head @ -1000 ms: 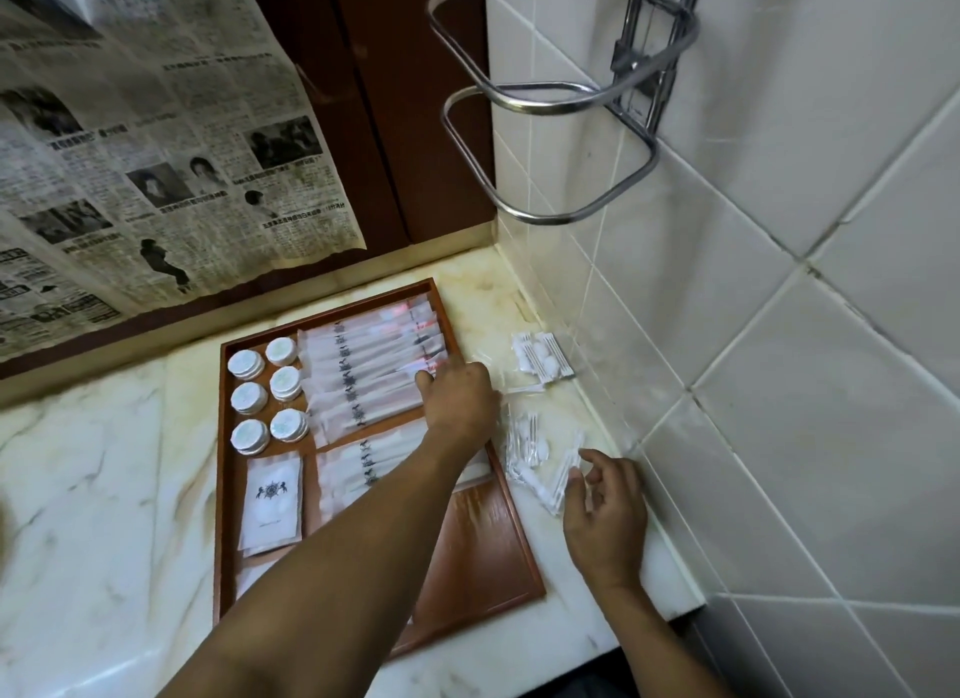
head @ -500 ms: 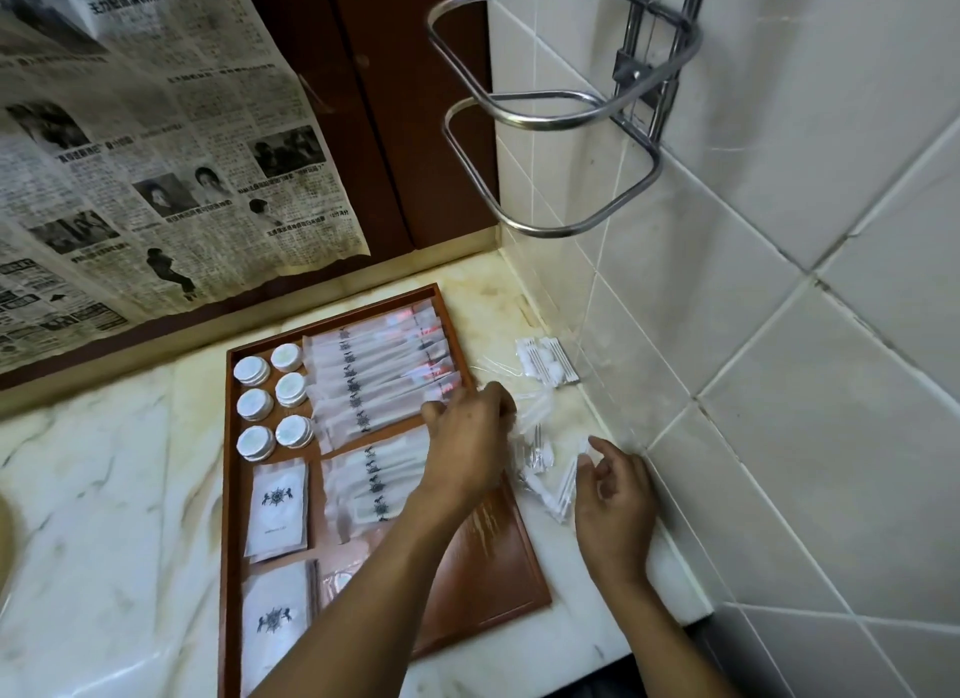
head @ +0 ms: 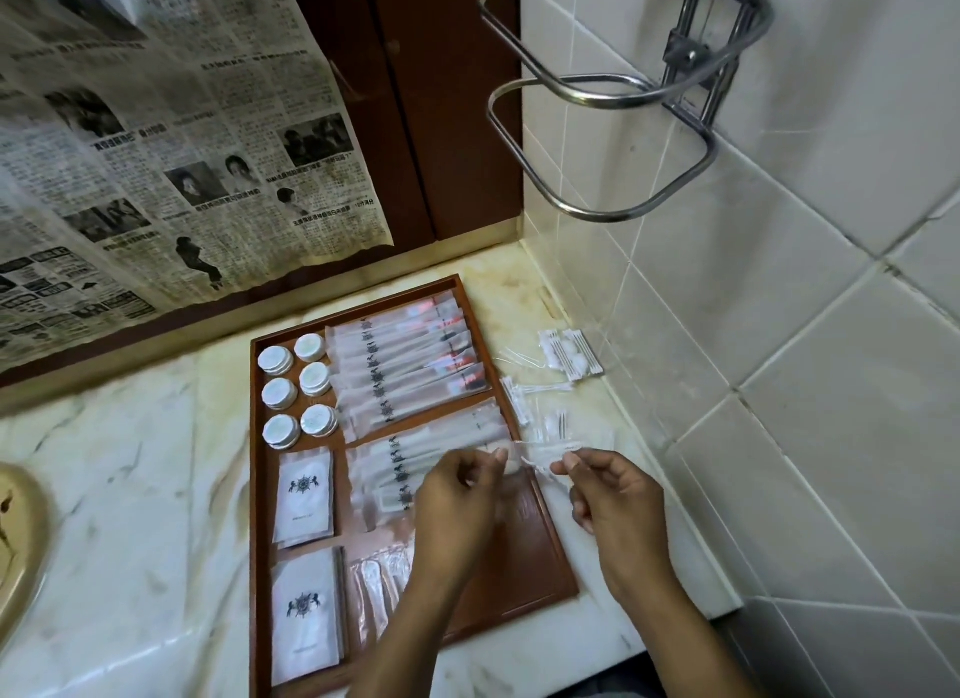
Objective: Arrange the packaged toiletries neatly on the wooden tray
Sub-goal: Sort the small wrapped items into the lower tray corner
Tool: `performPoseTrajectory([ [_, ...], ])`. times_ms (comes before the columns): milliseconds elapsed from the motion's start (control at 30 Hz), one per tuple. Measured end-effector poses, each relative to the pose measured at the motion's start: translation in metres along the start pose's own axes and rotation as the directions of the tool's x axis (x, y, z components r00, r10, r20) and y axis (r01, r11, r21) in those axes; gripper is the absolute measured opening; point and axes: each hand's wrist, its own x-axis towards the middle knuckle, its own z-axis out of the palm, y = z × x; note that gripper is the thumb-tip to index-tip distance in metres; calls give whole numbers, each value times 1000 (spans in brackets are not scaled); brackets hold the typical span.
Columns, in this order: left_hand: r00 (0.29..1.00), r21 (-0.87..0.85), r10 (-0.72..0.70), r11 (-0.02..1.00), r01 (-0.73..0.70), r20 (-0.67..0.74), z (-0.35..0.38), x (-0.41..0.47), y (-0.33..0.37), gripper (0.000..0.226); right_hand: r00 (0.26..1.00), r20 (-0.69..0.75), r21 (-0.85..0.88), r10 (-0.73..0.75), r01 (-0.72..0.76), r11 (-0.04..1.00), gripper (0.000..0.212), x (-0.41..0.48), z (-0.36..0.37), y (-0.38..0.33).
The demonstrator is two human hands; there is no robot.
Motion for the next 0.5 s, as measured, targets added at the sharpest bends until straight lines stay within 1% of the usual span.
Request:
performPoseTrajectory([
  [67,987,-122,-144,981,152,69,0,-13,7,47,991,39,-138,-131,135,981,5,-14,5,5],
  [133,963,-212,-227,944,254,147,-1,-18,10,46,953,163,-293,-255,293,910,14,-25,8,8],
  [200,957,-245,-220,933,263,188,-5,-15,7,47,879,317,-386,-356,463,798,26,-27,7,12],
  [267,957,-269,-238,923,276,166,-8,-8,1,40,820,420,-430,-389,557,710,33,-21,5,13],
  [333,956,-294,-272,910,294,112,-9,-1,-5,33,806,470,-485,-360,577,657,35,-11,3,13],
  [367,958,-292,-271,913,286,90,-9,2,-8,35,819,455,-541,-349,566,623,34,-4,3,14],
  [433,966,-257,-250,931,260,73,-11,3,-12,42,862,335,-687,-380,500,527,31,12,2,17],
  [500,973,-242,-220,942,231,69,-13,3,-16,40,895,206,-807,-395,383,449,26,32,2,16],
])
